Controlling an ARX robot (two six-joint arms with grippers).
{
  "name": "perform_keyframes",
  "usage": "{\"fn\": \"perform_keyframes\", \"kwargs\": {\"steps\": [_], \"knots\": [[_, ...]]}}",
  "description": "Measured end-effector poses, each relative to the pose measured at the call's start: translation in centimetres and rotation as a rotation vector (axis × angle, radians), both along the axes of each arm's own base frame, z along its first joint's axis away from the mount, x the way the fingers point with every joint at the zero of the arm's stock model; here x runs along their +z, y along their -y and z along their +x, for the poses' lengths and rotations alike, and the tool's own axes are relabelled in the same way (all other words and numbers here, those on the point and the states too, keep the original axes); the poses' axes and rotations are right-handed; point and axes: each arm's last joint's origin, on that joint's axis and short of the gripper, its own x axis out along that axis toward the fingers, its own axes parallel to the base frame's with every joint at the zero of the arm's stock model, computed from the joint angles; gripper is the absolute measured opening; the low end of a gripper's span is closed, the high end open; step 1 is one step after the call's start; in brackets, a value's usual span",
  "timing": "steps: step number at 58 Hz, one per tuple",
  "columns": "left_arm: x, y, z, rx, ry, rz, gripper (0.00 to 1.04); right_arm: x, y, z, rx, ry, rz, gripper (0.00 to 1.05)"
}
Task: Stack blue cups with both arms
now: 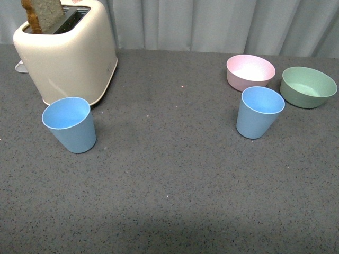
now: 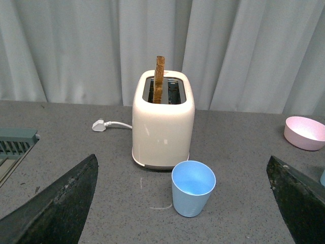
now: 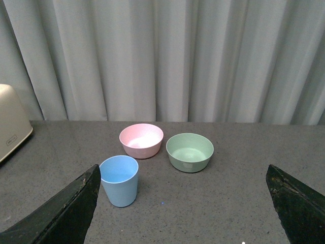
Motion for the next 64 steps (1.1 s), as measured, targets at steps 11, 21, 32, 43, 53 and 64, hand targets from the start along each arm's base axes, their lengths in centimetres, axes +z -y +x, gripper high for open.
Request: {"fn": "perform_keyframes", "kwargs": {"steps": [11, 21, 32, 43, 53, 64], "knots": [[0.0, 0.0, 0.0, 0.0, 0.0, 0.0, 0.98, 0.0, 0.0, 0.0, 0.0, 0.0, 0.0, 0.95], [0.0, 0.0, 0.0, 0.0, 0.0, 0.0, 0.98, 0.0, 0.0, 0.0, 0.0, 0.0, 0.0, 0.95], [0.0, 0.0, 0.0, 0.0, 0.0, 0.0, 0.98, 0.0, 0.0, 0.0, 0.0, 0.0, 0.0, 0.95], [0.0, 0.0, 0.0, 0.0, 0.0, 0.0, 0.98, 0.0, 0.0, 0.0, 0.0, 0.0, 0.0, 0.95], [-1.1, -0.2, 1.0, 0.245, -0.325, -0.025, 0.98, 0.0, 0.0, 0.0, 0.0, 0.0, 0.0, 0.95], [-0.9, 0.1, 3.7, 0.215, -0.371, -0.074, 0.98, 0.0, 0.0, 0.0, 0.0, 0.0, 0.0, 0.95]]}}
